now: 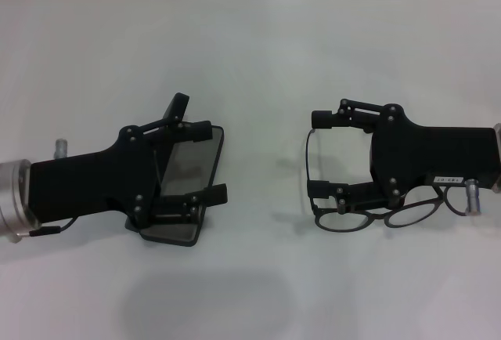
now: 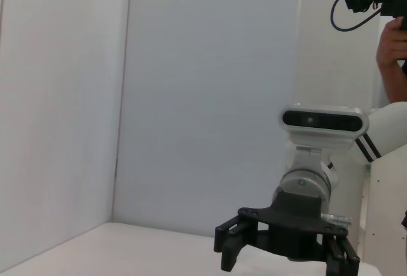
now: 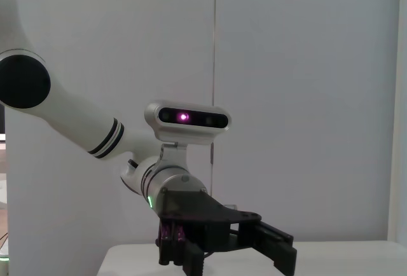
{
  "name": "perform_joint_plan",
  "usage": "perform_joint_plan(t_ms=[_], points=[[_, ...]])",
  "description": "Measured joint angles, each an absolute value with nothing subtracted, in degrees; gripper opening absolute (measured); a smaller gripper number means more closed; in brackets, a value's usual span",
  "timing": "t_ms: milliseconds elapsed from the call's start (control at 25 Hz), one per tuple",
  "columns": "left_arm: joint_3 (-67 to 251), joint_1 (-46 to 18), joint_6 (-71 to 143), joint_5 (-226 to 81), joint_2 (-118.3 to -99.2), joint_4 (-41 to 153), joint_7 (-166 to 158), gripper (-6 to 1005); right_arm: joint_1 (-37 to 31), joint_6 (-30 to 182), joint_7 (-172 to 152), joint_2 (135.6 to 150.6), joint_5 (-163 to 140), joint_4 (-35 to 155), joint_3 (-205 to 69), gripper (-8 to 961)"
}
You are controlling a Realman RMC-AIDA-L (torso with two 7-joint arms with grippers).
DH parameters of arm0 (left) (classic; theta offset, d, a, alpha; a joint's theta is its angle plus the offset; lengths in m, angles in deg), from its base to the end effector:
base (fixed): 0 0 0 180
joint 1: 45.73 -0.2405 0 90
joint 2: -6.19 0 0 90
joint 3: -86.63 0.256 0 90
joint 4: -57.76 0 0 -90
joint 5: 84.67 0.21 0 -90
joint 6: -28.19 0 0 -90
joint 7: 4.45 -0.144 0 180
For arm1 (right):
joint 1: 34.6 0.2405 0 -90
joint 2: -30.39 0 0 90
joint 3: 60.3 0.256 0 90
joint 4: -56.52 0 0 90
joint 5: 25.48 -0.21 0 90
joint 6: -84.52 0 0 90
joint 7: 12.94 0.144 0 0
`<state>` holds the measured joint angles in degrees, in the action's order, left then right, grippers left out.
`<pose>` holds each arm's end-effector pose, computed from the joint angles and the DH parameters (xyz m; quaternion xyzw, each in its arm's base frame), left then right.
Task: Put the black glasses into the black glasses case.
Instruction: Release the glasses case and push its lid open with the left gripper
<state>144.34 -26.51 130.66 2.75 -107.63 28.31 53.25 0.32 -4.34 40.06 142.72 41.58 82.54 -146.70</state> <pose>-0.2761 0.2594 0.0125 -0.9181 -0.0919 -0.3710 0.1046 0.1952 0.3215 -0.0341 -0.9407 -0.0243 0.3356 0.0433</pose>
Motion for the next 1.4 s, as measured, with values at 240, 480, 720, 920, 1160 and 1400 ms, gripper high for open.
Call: perform_joint_plan(t_ms=[240,480,720,920,1160,1400], points=[[143.78,-26.2,130.69,2.76,-107.63,28.08,53.25,876,0.22,-4.32,40.06,142.86,41.58,82.54,-146.7,869],[143.73,-26.16,130.9,2.76,-108.16,27.72,53.09,872,0.44,-4.22,40.06,142.89,41.53,82.53,-146.7,869],[141.68,-25.81,130.36,-0.19,-107.73,27.52,57.76,868,0.47,-3.91,40.06,142.9,41.54,82.54,-146.69,869],[136.53,-24.92,125.65,3.01,-105.05,19.05,80.48,865,0.39,-4.29,40.09,142.89,41.57,82.54,-146.7,868],[136.45,-25.03,122.86,23.28,-106.6,-2.57,109.64,861,-0.27,-4.46,40.3,142.79,41.59,82.58,-146.7,868],[136.93,-26.39,122.84,37.84,-113.16,-17.4,116.73,857,-0.39,-4.5,40.42,142.77,41.59,82.62,-146.71,869]])
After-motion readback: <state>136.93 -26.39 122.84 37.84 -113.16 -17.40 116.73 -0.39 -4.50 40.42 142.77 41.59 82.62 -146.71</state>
